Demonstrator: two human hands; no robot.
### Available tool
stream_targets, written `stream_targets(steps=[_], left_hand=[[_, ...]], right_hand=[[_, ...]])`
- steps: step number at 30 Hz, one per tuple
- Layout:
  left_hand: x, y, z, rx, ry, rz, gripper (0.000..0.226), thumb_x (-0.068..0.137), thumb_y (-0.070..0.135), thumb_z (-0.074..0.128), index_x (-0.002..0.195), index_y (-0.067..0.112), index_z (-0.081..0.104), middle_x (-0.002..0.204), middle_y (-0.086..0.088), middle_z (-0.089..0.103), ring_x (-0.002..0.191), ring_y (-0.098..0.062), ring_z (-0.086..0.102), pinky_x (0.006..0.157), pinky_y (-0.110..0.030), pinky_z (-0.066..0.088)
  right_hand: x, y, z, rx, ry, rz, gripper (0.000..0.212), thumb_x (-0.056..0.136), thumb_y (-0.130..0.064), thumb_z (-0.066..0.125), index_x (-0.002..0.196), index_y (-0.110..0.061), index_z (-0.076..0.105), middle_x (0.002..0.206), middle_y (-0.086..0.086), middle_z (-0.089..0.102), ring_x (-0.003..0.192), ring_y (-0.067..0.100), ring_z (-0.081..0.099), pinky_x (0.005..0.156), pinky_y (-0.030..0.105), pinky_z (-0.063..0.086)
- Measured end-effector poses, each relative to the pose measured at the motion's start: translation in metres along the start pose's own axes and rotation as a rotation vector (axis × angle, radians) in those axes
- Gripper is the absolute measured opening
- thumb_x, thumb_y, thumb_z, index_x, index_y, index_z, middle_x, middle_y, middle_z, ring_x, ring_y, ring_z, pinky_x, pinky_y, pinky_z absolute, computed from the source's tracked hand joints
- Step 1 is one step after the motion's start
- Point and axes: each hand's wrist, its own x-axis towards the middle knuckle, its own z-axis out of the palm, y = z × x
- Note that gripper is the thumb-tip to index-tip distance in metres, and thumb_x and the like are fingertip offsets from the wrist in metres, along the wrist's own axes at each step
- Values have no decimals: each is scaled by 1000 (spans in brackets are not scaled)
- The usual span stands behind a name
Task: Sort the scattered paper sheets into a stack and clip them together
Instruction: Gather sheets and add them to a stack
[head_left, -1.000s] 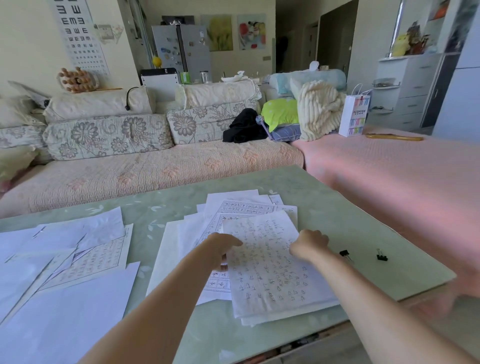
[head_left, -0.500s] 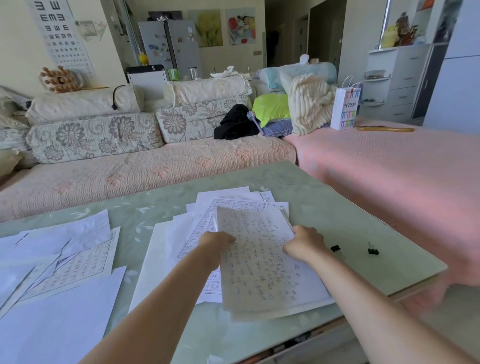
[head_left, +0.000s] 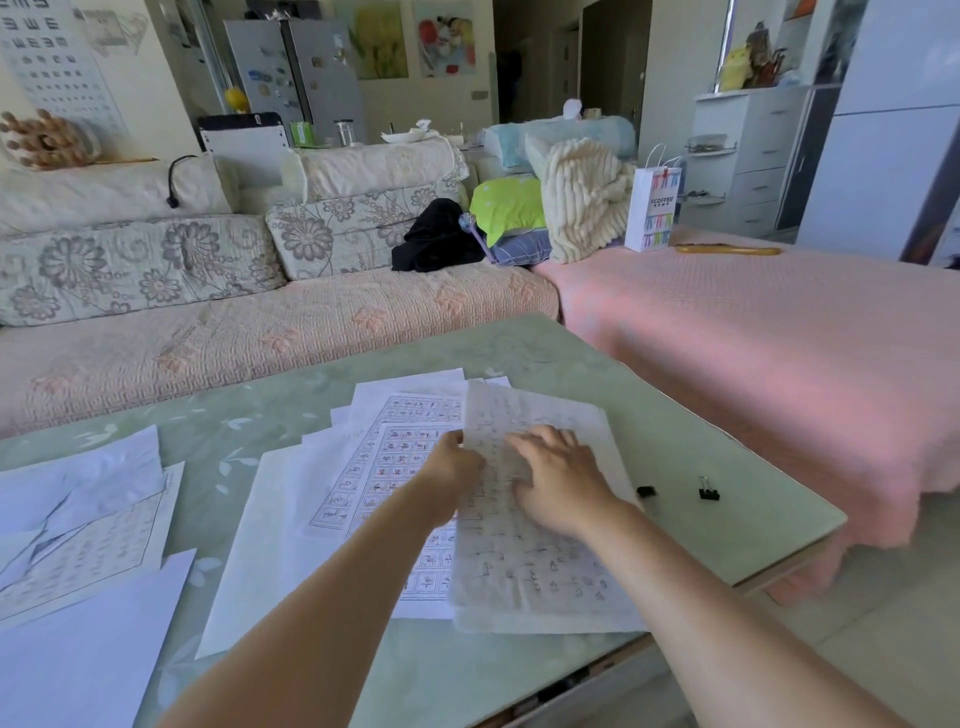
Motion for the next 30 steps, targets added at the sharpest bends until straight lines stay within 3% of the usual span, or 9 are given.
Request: stream_targets(steps=[2,5,9,11,14,19,23,26,30], left_hand=[[6,-2,7,128,-46,21,41,85,-1,41,119,10,61,98,-9,67,82,-22,64,64,-30,55],[11,-8,-1,324,7,68,30,87,1,40,89,18,64,89,-2,60,73,-18,54,57,-21,43],[21,-22,-48,568,204,94,46,89,8,45,134,17,54,130,-6,53,107,-26,57,78,-30,51],[21,-31,-76,810,289,42,48,89,12,46,137,17,49,138,-9,46,125,-30,43,97,-40,45],[19,-44,-109,974,348,-116,50,90,23,47,137,12,40,139,-12,42,131,-32,33,101,-44,37],[32,-44,-127,889,332,-216,62,86,36,57,135,4,39,134,-17,47,125,-33,44,101,-39,40],[39,-28,-129,574,235,-240,49,82,35,73,114,4,54,112,-14,60,94,-27,60,75,-33,49],[44,-30,-127,475,76,-232,47,75,34,76,110,6,63,105,-13,69,87,-25,68,81,-34,56],[43,-43,-126,378,136,-114,32,75,16,76,105,12,65,93,-9,71,83,-27,71,80,-40,60]], right_hand=[[2,0,5,2,-83,9,59,94,-42,47,150,-33,34,151,-1,35,138,26,30,111,45,30],[5,2,8,-113,-151,33,53,95,-47,42,147,-34,40,147,-1,39,136,25,30,109,46,30],[14,-12,8,-206,-130,68,44,94,-39,40,135,-25,49,137,6,44,129,28,35,105,45,31],[21,-27,11,-242,-84,31,42,92,-33,43,132,-23,50,133,7,45,125,29,37,103,44,32],[33,-55,18,-131,-83,-93,48,93,-31,49,140,-23,47,137,6,44,128,27,37,106,42,34],[54,-98,34,72,-220,-181,64,94,-46,53,151,-25,35,153,5,34,143,24,27,115,42,28],[65,-106,49,29,-262,-167,70,92,-58,51,152,-25,35,154,4,35,142,26,30,116,45,29],[68,-105,55,39,-226,-177,70,90,-61,51,150,-28,37,153,-1,38,140,23,33,115,45,28],[67,-106,51,212,-215,-151,67,92,-53,58,150,-27,37,155,-2,36,143,21,30,118,44,27]])
